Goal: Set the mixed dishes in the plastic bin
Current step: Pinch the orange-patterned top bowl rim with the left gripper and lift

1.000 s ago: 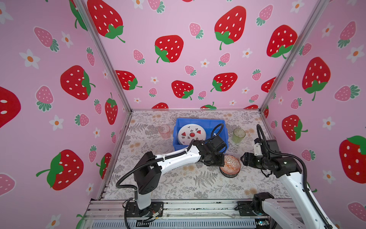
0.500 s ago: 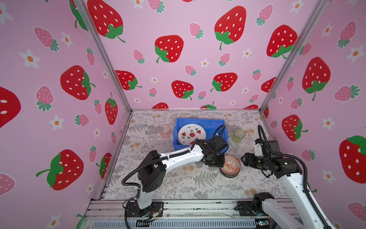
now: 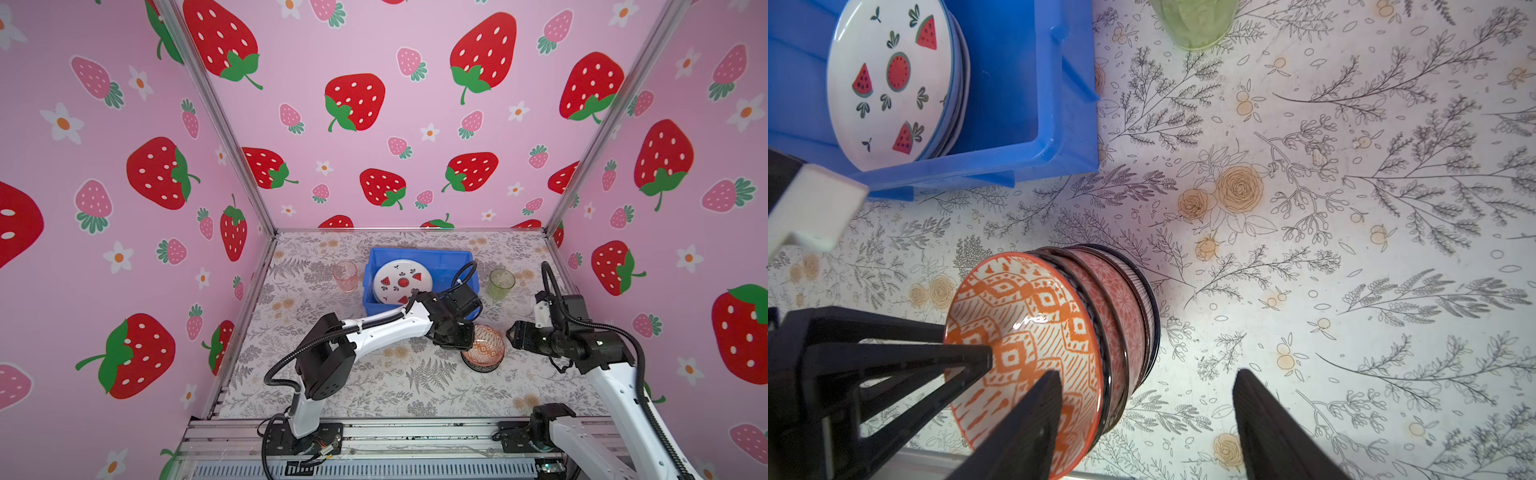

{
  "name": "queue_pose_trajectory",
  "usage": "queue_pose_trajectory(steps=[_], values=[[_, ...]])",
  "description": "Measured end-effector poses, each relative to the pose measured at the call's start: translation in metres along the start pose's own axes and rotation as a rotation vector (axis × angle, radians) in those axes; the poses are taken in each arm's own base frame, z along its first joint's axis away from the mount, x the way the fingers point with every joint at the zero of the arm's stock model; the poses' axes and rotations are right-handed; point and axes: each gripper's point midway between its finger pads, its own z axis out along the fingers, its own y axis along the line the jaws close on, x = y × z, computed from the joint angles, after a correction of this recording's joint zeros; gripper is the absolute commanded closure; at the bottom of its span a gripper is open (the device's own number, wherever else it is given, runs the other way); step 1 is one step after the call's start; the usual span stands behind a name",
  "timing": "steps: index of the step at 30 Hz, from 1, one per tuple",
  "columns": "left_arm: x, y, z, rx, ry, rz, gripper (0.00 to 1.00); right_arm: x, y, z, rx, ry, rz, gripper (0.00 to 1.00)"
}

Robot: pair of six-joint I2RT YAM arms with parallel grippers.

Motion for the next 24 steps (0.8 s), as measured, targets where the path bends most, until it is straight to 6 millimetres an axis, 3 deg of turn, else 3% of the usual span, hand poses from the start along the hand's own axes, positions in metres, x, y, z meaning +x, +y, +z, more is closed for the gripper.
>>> queue_pose_trajectory(steps=[24], values=[[-0.0001, 0.0033, 0.0001, -0.014, 0.0, -0.004, 0.99, 0.0016, -0.0015, -0.0013, 0.0, -0.01, 0.003, 0.32]])
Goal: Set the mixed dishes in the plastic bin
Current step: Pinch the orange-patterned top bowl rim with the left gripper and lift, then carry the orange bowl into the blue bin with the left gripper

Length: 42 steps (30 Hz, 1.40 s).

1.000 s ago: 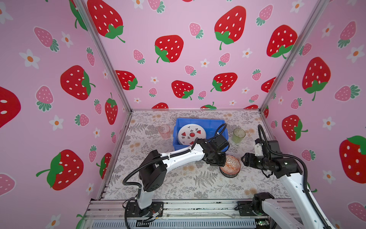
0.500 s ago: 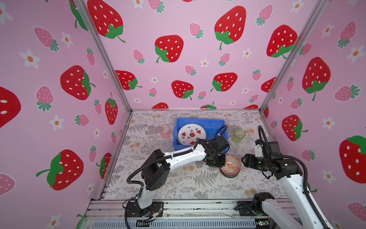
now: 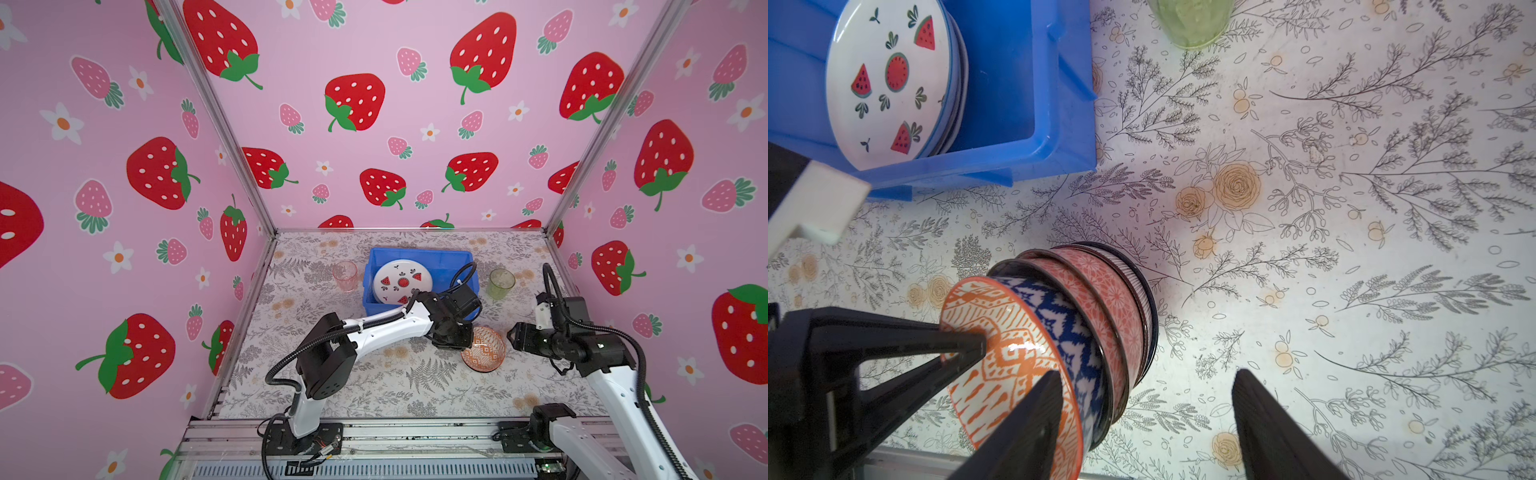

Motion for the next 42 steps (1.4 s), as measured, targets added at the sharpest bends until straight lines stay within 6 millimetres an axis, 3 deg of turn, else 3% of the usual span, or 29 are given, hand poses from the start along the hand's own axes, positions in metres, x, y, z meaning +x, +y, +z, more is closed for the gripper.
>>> queue_pose_trajectory(steps=[18, 28, 36, 42], values=[[0.001, -0.004, -0.013, 0.014, -0.011, 0.005, 1.0, 0.0, 0.0, -0.001, -0.002, -0.004, 0.0, 0.32], [-0.007, -0.009, -0.041, 0.046, -0.058, 0.003, 1.0, -0.001, 0.0, -0.001, -0.003, -0.005, -0.001, 0.32], [-0.044, 0.008, -0.079, 0.024, -0.145, -0.014, 1.0, -0.006, 0.004, -0.006, -0.012, -0.019, -0.003, 0.32], [-0.087, 0.041, -0.11, -0.029, -0.253, -0.037, 1.0, -0.01, 0.007, -0.007, -0.025, -0.017, -0.007, 0.32]])
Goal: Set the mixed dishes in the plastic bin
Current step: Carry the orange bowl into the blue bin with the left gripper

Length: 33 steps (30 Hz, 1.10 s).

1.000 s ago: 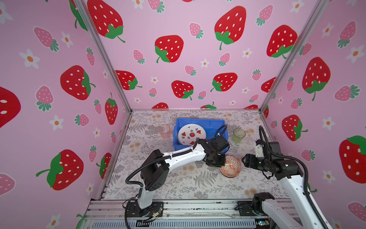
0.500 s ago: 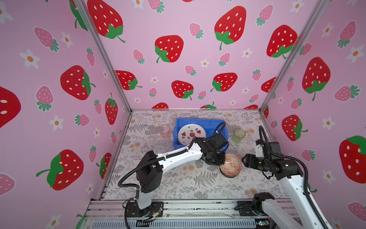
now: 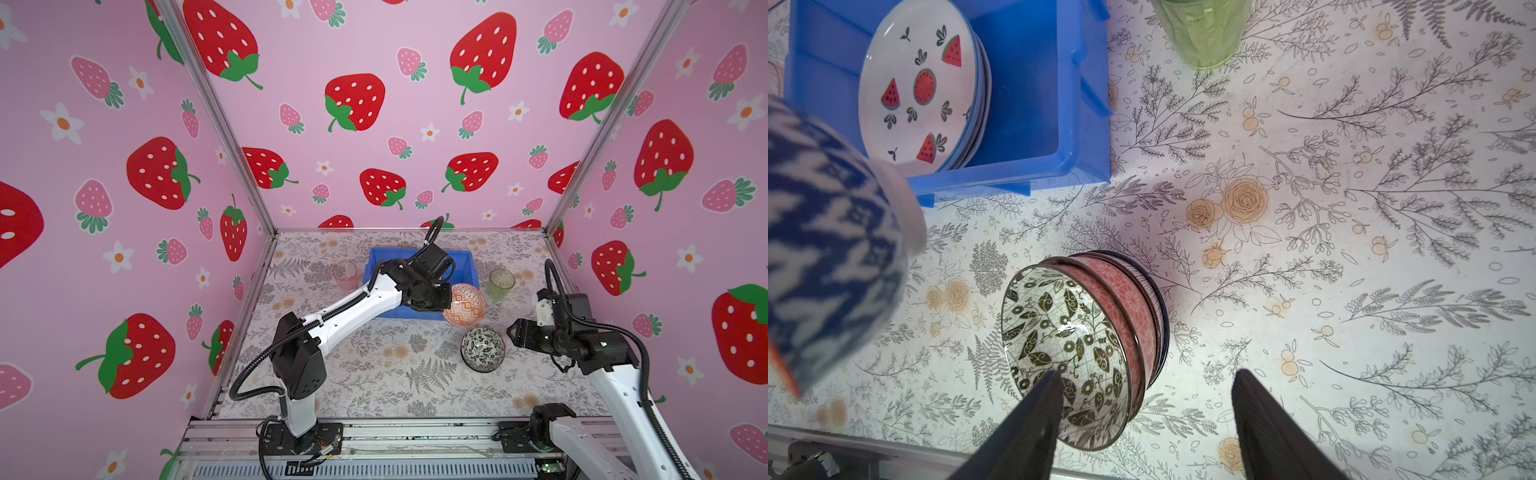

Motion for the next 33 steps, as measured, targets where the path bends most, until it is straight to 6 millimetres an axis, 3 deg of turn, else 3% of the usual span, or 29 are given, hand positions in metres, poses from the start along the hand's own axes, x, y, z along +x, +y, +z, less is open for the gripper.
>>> queue_pose_trajectory(steps=[7, 13, 20, 24, 33], values=[[-0.06, 0.027, 0.004, -0.074, -0.103, -0.003, 1.0, 0.001, 0.001, 0.006, -0.003, 0.029, -0.005, 0.33], [-0.088, 0.034, 0.039, -0.122, -0.113, 0.011, 1.0, -0.01, 0.006, 0.016, -0.024, 0.052, -0.023, 0.33], [-0.085, 0.055, 0.1, -0.187, -0.028, 0.006, 1.0, -0.031, 0.012, 0.02, -0.033, 0.055, -0.067, 0.33], [-0.076, 0.067, 0.125, -0.22, 0.028, -0.004, 1.0, -0.037, 0.01, 0.019, -0.035, 0.045, -0.084, 0.33], [-0.062, 0.075, 0.137, -0.219, 0.099, -0.03, 1.0, -0.032, 0.002, 0.026, -0.054, 0.055, -0.071, 0.33]])
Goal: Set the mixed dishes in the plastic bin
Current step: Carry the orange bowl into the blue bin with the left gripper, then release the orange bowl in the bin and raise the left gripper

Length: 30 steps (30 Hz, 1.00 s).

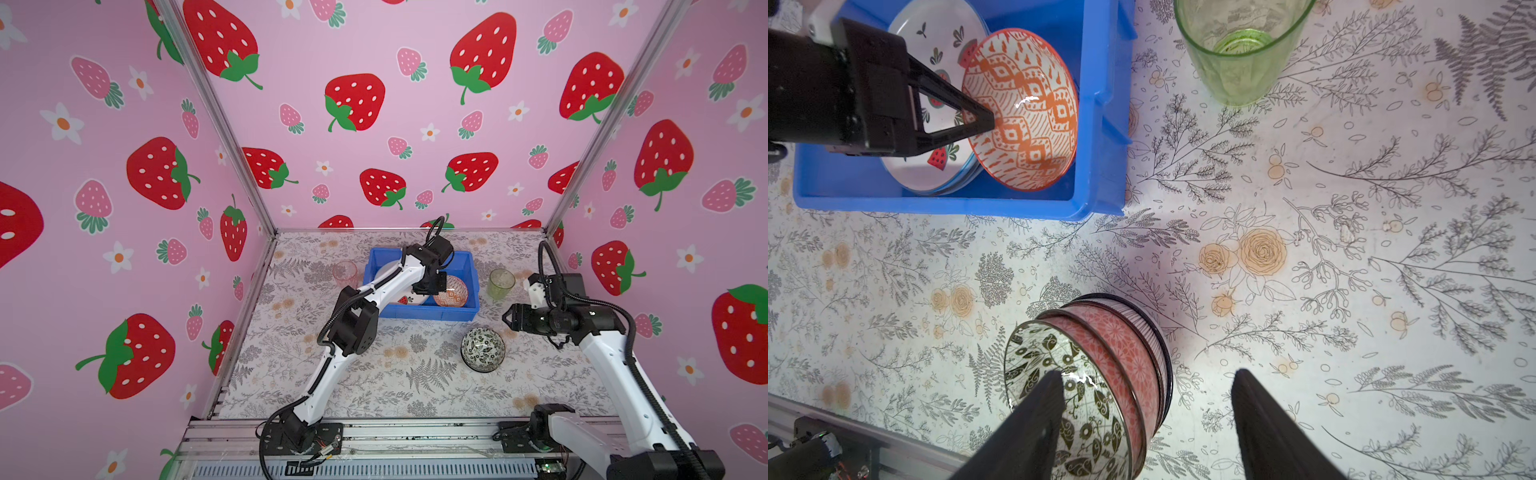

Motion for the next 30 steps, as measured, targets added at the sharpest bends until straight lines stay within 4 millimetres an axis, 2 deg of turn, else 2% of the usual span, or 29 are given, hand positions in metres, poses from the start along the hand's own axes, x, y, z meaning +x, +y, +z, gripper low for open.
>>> queue_pose_trajectory(steps=[8, 14, 15, 21, 30], values=[[0.004, -0.002, 0.006, 0.043, 0.044, -0.02, 1.0, 0.003, -0.002, -0.001, -0.008, -0.006, 0.008, 0.33], [0.005, -0.002, 0.006, 0.067, 0.061, -0.032, 0.95, 0.005, -0.001, -0.002, -0.011, -0.007, 0.01, 0.33], [0.005, -0.002, 0.006, 0.07, 0.063, -0.033, 0.9, 0.005, -0.001, -0.002, -0.011, -0.008, 0.01, 0.33], [0.003, -0.006, 0.005, 0.1, 0.066, -0.034, 0.78, 0.005, -0.002, -0.003, -0.012, -0.008, 0.014, 0.33], [-0.003, -0.016, 0.001, 0.151, 0.052, -0.03, 0.51, 0.007, -0.001, -0.004, -0.018, -0.004, 0.014, 0.35]])
